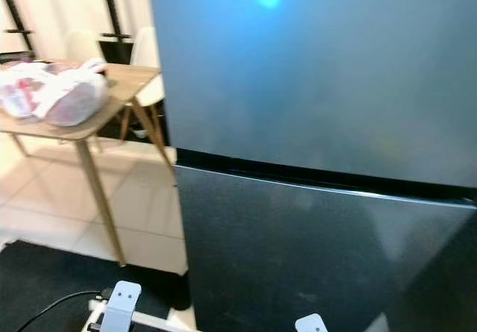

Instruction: Restocking fridge

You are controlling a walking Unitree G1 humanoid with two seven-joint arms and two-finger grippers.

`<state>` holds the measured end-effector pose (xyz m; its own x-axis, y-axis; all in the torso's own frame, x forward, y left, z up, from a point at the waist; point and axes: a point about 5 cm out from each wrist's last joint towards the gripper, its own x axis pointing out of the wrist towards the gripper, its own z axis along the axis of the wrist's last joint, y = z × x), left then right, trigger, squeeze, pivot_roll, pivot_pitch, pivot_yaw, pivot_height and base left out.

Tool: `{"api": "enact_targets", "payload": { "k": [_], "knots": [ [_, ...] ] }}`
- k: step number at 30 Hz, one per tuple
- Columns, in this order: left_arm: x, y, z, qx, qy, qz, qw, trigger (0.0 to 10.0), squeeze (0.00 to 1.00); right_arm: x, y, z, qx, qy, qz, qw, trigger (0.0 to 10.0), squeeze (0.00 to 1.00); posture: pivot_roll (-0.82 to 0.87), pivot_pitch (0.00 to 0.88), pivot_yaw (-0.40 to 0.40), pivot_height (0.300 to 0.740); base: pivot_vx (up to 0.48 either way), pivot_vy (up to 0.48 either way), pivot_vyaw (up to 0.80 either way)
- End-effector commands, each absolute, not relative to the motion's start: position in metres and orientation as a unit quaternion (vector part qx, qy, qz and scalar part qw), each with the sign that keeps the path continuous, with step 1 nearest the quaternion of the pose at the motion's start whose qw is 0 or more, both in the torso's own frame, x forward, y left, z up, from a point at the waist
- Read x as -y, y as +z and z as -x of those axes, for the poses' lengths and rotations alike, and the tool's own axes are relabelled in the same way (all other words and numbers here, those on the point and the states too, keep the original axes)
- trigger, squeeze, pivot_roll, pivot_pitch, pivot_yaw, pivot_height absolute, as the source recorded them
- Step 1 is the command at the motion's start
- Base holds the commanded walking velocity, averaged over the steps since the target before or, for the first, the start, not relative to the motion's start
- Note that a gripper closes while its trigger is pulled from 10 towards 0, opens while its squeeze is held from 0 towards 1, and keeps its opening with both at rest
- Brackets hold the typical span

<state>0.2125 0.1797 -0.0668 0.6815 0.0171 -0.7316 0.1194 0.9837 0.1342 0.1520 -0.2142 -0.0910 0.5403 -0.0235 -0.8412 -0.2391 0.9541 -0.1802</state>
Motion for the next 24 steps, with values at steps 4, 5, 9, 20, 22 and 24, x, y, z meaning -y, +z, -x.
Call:
{"api": "enact_targets", "payload": {
  "k": [4,5,9,20,22,24],
  "knots": [
    [-0.179,-0.068,-0.210,-0.401,-0.034,-0.090,0.911,10.0,0.00,0.209,-0.090,-0.157,-0.469,0.065,0.140,0.870,10.0,0.00,-0.06,0.023,0.000,0.726,0.000,0.000,0.80],
    [-0.179,-0.068,-0.210,-0.401,-0.035,-0.090,0.911,10.0,0.00,0.208,-0.090,-0.157,-0.469,0.066,0.140,0.870,10.0,0.00,-0.06,0.023,0.000,0.726,0.000,0.000,0.80],
    [-0.179,-0.069,-0.209,-0.401,-0.037,-0.091,0.911,10.0,0.00,0.204,-0.091,-0.157,-0.468,0.068,0.139,0.870,10.0,0.00,-0.06,0.023,0.001,0.726,0.000,0.000,0.80],
    [-0.178,-0.068,-0.210,-0.399,-0.040,-0.093,0.911,10.0,0.00,0.195,-0.093,-0.157,-0.469,0.071,0.139,0.869,10.0,0.00,-0.06,0.023,0.005,0.726,0.000,0.000,0.80],
    [-0.178,-0.068,-0.211,-0.399,-0.041,-0.093,0.911,10.0,0.00,0.195,-0.093,-0.157,-0.469,0.071,0.139,0.869,10.0,0.00,-0.06,0.022,0.005,0.726,0.000,0.000,0.80],
    [-0.178,-0.068,-0.211,-0.399,-0.042,-0.094,0.911,10.0,0.00,0.193,-0.093,-0.157,-0.469,0.071,0.139,0.869,10.0,0.00,-0.06,0.020,0.007,0.726,0.000,0.000,0.80]
  ]
}}
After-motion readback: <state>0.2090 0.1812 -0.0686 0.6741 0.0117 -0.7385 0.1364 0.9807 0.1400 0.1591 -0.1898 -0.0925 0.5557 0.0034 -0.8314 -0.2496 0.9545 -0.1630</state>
